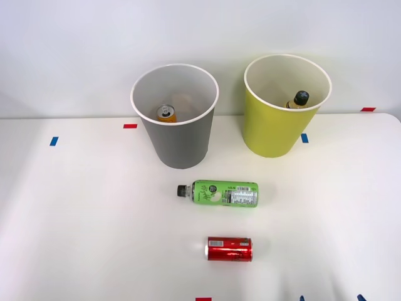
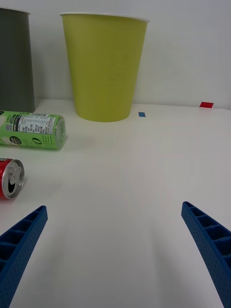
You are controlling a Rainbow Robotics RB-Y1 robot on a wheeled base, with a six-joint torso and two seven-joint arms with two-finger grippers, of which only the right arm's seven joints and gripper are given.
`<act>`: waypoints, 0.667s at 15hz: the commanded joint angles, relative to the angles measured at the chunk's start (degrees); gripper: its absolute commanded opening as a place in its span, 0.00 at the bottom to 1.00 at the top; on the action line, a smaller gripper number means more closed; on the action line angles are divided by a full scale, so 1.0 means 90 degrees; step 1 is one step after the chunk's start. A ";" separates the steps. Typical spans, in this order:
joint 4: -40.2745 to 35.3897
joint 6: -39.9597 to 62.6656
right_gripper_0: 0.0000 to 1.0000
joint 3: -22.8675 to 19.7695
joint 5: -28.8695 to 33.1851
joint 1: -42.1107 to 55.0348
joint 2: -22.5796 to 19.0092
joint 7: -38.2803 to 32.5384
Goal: Put cans in the gray bin, plastic bottles in the light green bin
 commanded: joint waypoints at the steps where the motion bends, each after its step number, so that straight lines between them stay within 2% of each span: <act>1: 0.0000 0.0000 0.97 0.0000 0.0000 0.0000 0.0000 0.0000; 10: 0.0000 0.0000 0.97 0.0000 0.0000 0.0000 0.0000 0.0000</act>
